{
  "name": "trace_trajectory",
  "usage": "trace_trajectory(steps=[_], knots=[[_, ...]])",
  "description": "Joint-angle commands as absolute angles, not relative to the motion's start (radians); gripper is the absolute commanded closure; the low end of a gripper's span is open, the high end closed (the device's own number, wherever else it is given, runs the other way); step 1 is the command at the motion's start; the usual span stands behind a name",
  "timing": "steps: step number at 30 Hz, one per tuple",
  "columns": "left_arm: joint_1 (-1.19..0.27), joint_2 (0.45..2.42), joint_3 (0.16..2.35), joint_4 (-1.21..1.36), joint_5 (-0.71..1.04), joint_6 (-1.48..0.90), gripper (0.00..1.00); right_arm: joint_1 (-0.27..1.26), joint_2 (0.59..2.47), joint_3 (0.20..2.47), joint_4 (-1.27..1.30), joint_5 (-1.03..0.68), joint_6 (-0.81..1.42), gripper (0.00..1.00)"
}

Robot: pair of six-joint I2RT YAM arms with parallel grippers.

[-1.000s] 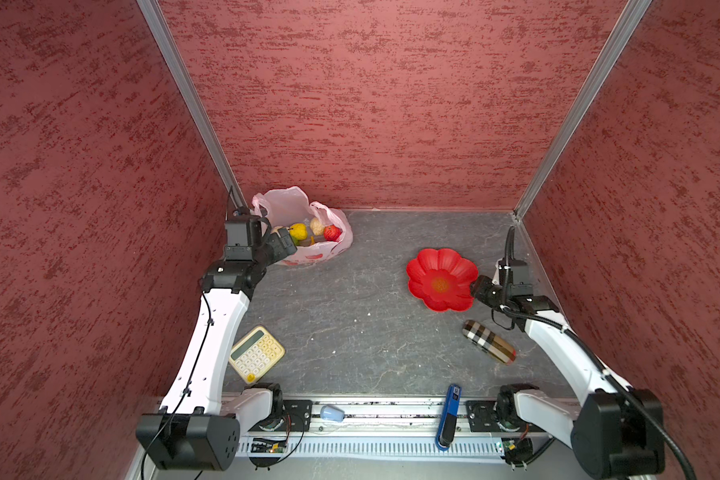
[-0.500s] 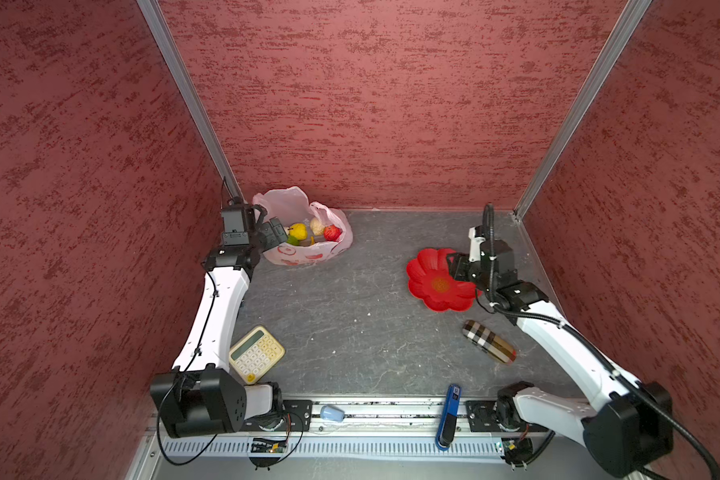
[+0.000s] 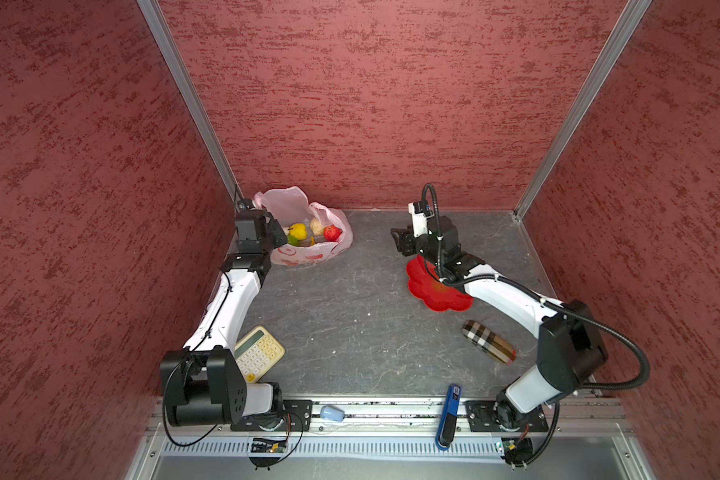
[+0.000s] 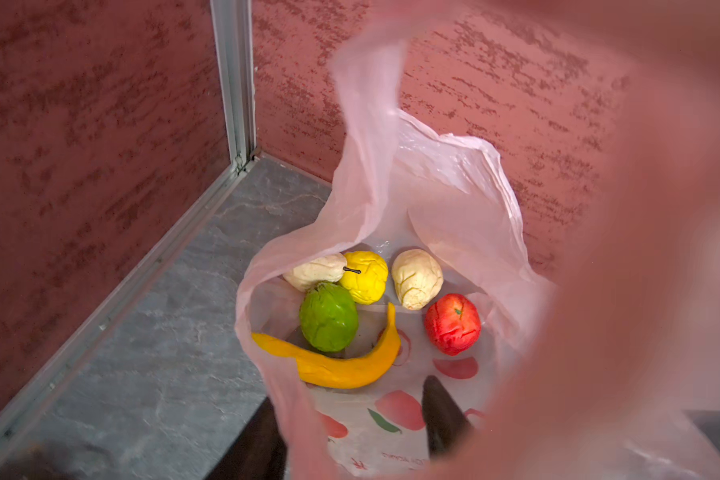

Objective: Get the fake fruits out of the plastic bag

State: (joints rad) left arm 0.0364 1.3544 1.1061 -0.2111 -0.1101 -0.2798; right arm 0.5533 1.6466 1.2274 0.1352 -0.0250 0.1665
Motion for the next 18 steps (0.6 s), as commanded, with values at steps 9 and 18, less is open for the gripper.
trace_trajectory(steps=[9,18], knots=[[0.010,1.267,0.982,-0.125,-0.104,-0.307,0.87,0.690,1.820,1.421,0.239,-0.111,-0.036,0.27],[0.010,1.243,0.945,-0.133,-0.087,-0.315,0.89,0.724,1.891,1.496,0.192,-0.159,-0.105,0.26]])
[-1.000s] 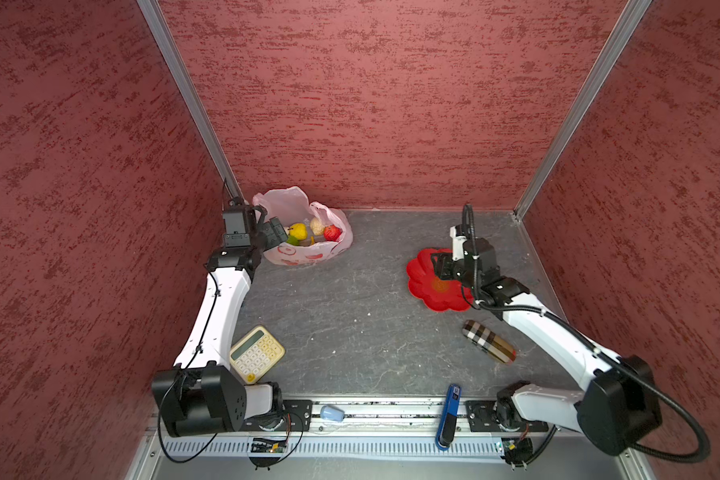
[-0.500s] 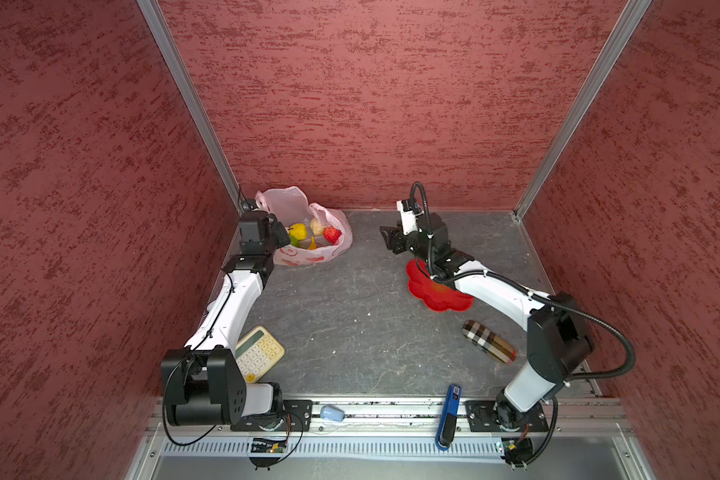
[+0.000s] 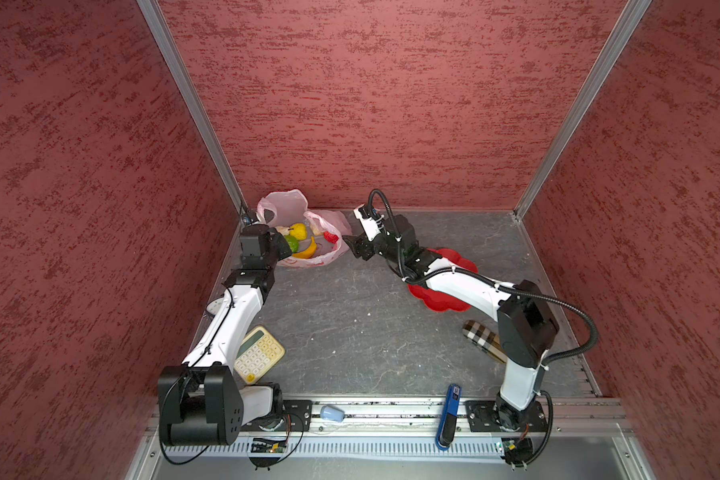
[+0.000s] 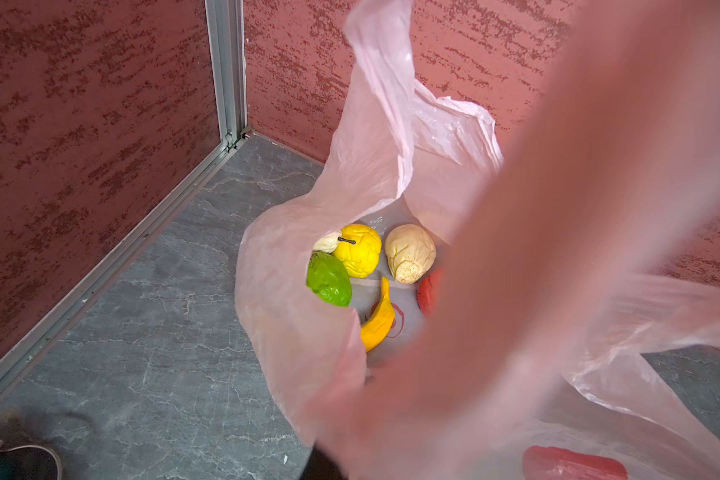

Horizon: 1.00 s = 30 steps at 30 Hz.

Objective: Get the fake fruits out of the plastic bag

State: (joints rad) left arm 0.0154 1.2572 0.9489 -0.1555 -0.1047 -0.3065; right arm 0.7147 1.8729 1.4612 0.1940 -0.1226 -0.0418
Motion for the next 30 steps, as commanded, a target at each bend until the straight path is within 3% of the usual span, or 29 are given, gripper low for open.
trace_trajectory(steps=[1,15,18,24,30], knots=[[0.009,1.244,0.944,-0.133,-0.081,-0.314,0.90,0.728,1.900,1.504,0.185,-0.162,-0.112,0.26],[0.005,1.209,0.919,-0.141,-0.049,-0.312,0.91,0.740,2.111,1.753,0.120,-0.173,-0.124,0.29],[0.004,1.203,0.914,-0.151,-0.043,-0.317,0.92,0.740,2.166,1.819,0.109,-0.172,-0.123,0.41],[-0.003,1.180,0.925,-0.221,-0.023,-0.358,0.94,0.744,2.166,1.825,0.106,-0.187,-0.113,0.80],[-0.093,1.097,0.953,-0.409,-0.042,-0.434,0.98,0.766,2.040,1.666,0.145,-0.178,-0.096,0.90]])
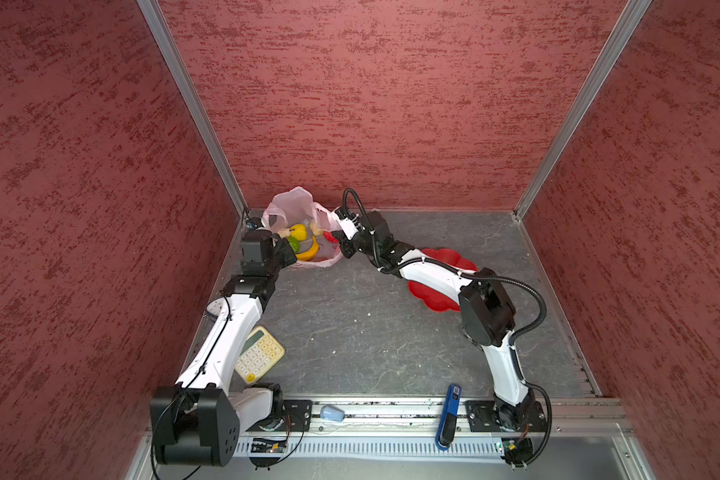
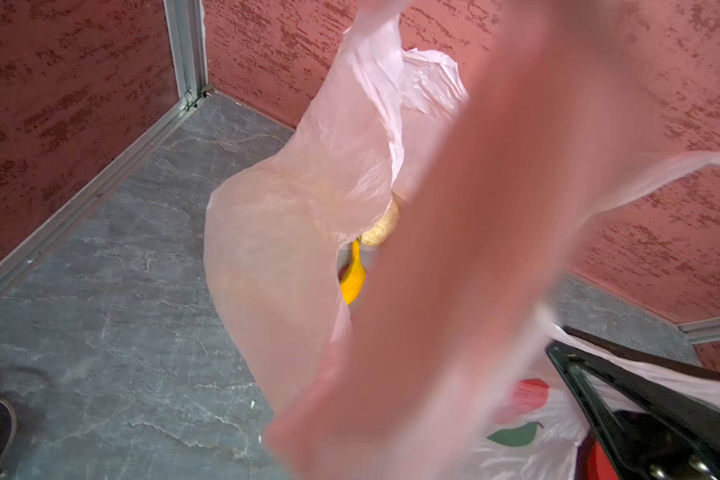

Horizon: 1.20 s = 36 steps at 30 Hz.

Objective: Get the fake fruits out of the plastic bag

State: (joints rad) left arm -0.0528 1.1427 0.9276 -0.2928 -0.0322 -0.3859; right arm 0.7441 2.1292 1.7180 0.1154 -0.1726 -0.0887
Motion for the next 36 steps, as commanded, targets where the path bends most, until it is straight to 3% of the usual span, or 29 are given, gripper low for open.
trace_trajectory(steps=[1,9,15,19,26,33,36], knots=[[-0.117,1.075,0.951,-0.442,-0.060,-0.453,0.98,0.773,2.013,1.632,0.146,-0.174,-0.094,0.91],[-0.329,0.887,0.854,-0.684,-0.194,-0.643,0.99,0.843,1.783,1.314,0.176,-0.114,-0.055,0.93],[-0.624,0.751,0.767,-0.865,-0.336,-0.878,0.99,0.894,1.594,1.080,0.188,-0.046,0.004,0.93],[-0.852,0.742,0.752,-1.001,-0.496,-1.061,0.99,0.931,1.485,0.944,0.202,0.009,0.041,0.93],[-1.119,0.838,0.793,-1.173,-0.675,-1.339,0.96,0.979,1.349,0.763,0.233,0.106,0.114,0.89],[-1.285,0.919,0.953,-1.353,-0.855,-1.494,0.43,0.997,1.293,0.721,0.225,0.151,0.138,0.73],[-1.298,0.929,1.039,-1.393,-0.875,-1.456,0.32,0.998,1.290,0.736,0.230,0.162,0.134,0.69]])
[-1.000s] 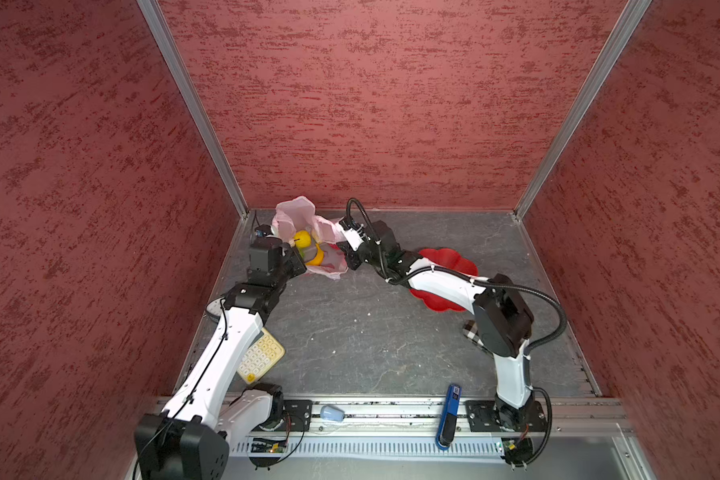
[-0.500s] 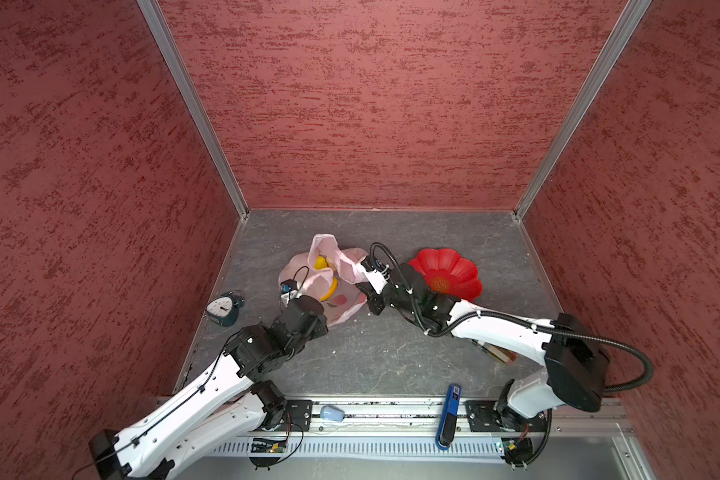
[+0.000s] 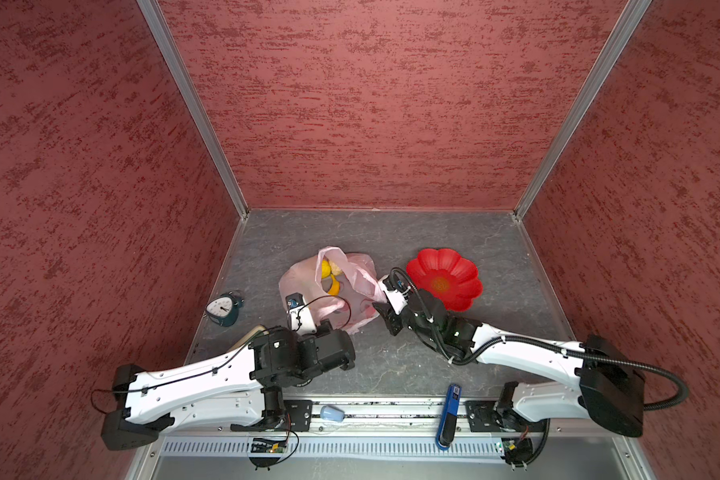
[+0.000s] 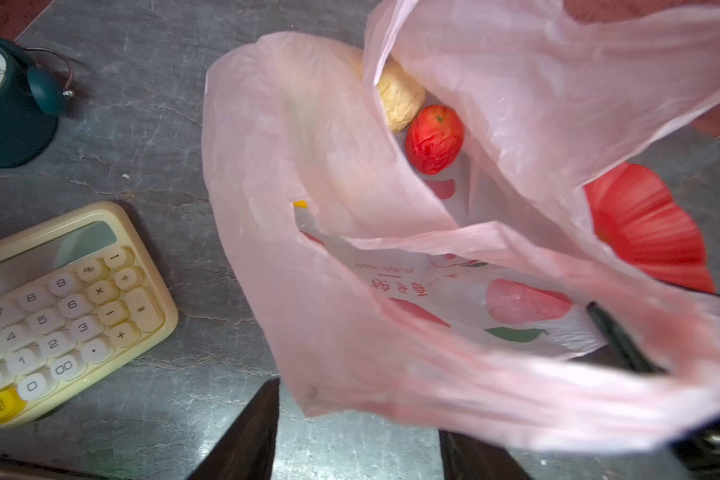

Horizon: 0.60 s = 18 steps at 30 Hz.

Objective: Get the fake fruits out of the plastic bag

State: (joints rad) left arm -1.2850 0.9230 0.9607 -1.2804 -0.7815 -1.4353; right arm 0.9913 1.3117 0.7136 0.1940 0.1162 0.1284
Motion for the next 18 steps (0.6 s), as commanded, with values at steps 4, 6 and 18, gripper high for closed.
trace_trajectory(steps=[4,6,18], knots=[[-1.299,0.932,1.141,-1.464,-0.845,-1.412,0.19,0.997,1.299,0.753,0.245,0.170,0.136,0.68],[-1.298,0.928,1.187,-1.486,-0.828,-1.374,0.15,0.997,1.305,0.757,0.255,0.170,0.139,0.68],[-1.001,0.872,1.229,-1.174,-0.532,-0.860,0.06,0.999,1.309,0.765,0.247,0.181,0.147,0.68]])
